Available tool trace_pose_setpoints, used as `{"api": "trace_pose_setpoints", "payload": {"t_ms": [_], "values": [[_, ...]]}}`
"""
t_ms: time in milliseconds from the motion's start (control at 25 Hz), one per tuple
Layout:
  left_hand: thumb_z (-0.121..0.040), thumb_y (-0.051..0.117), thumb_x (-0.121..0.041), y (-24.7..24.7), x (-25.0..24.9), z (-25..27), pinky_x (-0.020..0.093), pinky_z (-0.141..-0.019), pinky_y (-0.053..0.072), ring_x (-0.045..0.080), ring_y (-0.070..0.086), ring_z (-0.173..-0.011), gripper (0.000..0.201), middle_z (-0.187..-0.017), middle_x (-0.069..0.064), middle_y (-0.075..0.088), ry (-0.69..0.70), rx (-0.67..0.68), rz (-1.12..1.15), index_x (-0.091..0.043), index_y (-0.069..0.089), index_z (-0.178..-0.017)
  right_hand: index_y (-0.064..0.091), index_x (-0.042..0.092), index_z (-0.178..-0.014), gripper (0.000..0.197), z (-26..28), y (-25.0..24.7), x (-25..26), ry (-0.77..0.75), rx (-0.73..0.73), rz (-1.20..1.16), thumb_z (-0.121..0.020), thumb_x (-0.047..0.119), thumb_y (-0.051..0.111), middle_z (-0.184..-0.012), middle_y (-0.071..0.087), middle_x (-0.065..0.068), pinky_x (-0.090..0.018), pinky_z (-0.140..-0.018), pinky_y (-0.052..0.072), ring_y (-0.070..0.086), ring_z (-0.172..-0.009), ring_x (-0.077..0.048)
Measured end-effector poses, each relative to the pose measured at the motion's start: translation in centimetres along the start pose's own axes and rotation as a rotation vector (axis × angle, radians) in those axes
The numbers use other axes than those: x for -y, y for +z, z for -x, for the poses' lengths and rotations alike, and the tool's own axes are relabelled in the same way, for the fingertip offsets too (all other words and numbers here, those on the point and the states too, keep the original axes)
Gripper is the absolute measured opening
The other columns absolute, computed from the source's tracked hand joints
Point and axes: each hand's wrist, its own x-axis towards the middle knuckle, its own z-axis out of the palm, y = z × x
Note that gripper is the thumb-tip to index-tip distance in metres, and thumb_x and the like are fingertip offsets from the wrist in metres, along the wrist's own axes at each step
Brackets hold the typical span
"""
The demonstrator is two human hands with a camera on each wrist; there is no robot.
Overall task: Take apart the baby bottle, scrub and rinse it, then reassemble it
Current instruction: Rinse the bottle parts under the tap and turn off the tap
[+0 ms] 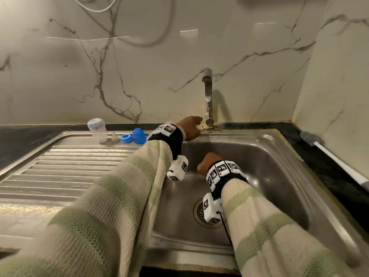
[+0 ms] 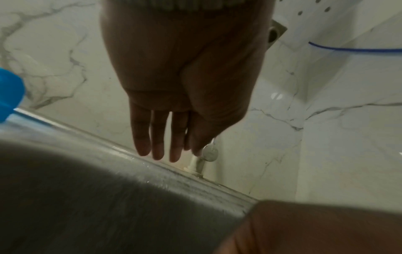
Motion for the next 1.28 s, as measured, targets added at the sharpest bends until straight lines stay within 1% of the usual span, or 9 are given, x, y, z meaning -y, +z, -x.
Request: {"api": "trace_pose_setpoints", "payload": {"t_ms": [160, 400, 560, 720, 880, 1000, 1080, 1160, 1280], "values": [[-0.091, 0.061, -0.019, 2.7, 0.9, 4.3, 0.034, -0.086, 0.054, 0.028, 0.068, -0.100, 0.023, -0.108, 0.012, 0.073, -0.142, -0.101, -0.161, -0.006, 0.074, -0.106, 0.063, 0.000, -0.117, 0.027, 0.7, -1.0, -0.2, -0.035, -0.082, 0.014, -0.096, 0.014, 0.053, -0.124, 0.063, -0.016, -0.034, -0.090, 0.047, 0.059, -0.116, -0.032], [-0.096, 0.057, -0.018, 5.5, 1.5, 7.9, 0.036, -0.091, 0.051, 0.030, 0.066, -0.106, 0.021, -0.113, 0.015, 0.070, -0.179, -0.105, -0.201, -0.005, 0.068, -0.110, 0.067, 0.006, -0.091, 0.014, 1.8, -2.7, -0.4, -0.080, -0.385, -0.132, -0.078, 0.011, 0.067, -0.098, 0.069, -0.013, -0.034, -0.079, 0.054, 0.065, -0.092, -0.033], [-0.087, 0.065, -0.017, 5.7, 1.9, 8.0, 0.036, -0.089, 0.054, 0.030, 0.067, -0.103, 0.020, -0.110, 0.012, 0.072, -0.174, -0.086, -0.239, -0.009, 0.072, -0.105, 0.057, 0.010, -0.073, 0.010, 2.9, -3.2, -1.0, -0.092, -0.329, -0.060, -0.081, 0.009, 0.062, -0.091, 0.066, -0.014, -0.029, -0.069, 0.046, 0.062, -0.084, -0.032], [-0.075, 0.081, -0.032, 6.4, 2.1, 8.9, 0.041, -0.093, 0.055, 0.030, 0.067, -0.107, 0.045, -0.112, 0.009, 0.070, -0.263, 0.160, -0.325, -0.013, 0.068, -0.114, 0.068, 0.009, -0.092, 0.017, 3.6, -1.8, -1.8, -0.001, -0.002, 0.188, -0.080, 0.021, 0.071, -0.105, 0.070, -0.011, -0.030, -0.077, 0.050, 0.065, -0.094, -0.029], [-0.093, 0.060, -0.017, 4.9, 2.2, 8.8, 0.033, -0.085, 0.050, 0.029, 0.067, -0.102, 0.021, -0.110, 0.012, 0.070, -0.175, -0.094, -0.192, -0.007, 0.069, -0.110, 0.066, 0.005, -0.097, 0.016, 2.9, -2.8, -1.2, -0.016, -0.295, -0.044, -0.083, 0.014, 0.065, -0.103, 0.068, -0.013, -0.030, -0.073, 0.049, 0.065, -0.098, -0.034], [-0.092, 0.060, -0.013, 4.5, 1.9, 9.0, 0.031, -0.079, 0.045, 0.030, 0.066, -0.102, 0.018, -0.110, 0.013, 0.069, -0.158, -0.155, -0.165, -0.007, 0.069, -0.106, 0.069, 0.008, -0.094, 0.015, 2.3, -2.5, -1.3, -0.026, -0.290, -0.105, -0.080, 0.013, 0.064, -0.101, 0.070, -0.013, -0.028, -0.075, 0.050, 0.067, -0.094, -0.033], [-0.093, 0.062, -0.017, 4.7, 1.4, 9.5, 0.036, -0.094, 0.048, 0.029, 0.061, -0.116, 0.025, -0.123, 0.011, 0.066, -0.192, -0.035, -0.199, -0.011, 0.068, -0.117, 0.065, 0.014, -0.119, 0.037, 2.2, -1.9, -1.5, -0.041, -0.113, -0.009, -0.082, 0.015, 0.064, -0.125, 0.065, -0.009, -0.031, -0.089, 0.050, 0.062, -0.110, -0.029], [-0.093, 0.066, -0.020, 5.1, 1.5, 9.6, 0.044, -0.111, 0.040, 0.029, 0.050, -0.132, 0.043, -0.139, 0.008, 0.058, -0.202, 0.061, -0.252, -0.019, 0.059, -0.135, 0.043, 0.015, -0.145, 0.066, 2.3, -1.5, -1.7, -0.046, -0.038, 0.066, -0.083, 0.018, 0.066, -0.148, 0.046, -0.006, -0.034, -0.106, 0.042, 0.048, -0.131, -0.028], [-0.093, 0.064, -0.025, 5.1, 1.9, 9.0, 0.045, -0.113, 0.039, 0.030, 0.054, -0.127, 0.042, -0.135, 0.010, 0.061, -0.192, -0.004, -0.259, -0.016, 0.060, -0.134, 0.045, 0.009, -0.141, 0.061, 2.2, -1.6, -1.7, -0.055, -0.139, 0.040, -0.084, 0.019, 0.065, -0.144, 0.049, -0.012, -0.035, -0.103, 0.043, 0.050, -0.129, -0.030]]}}
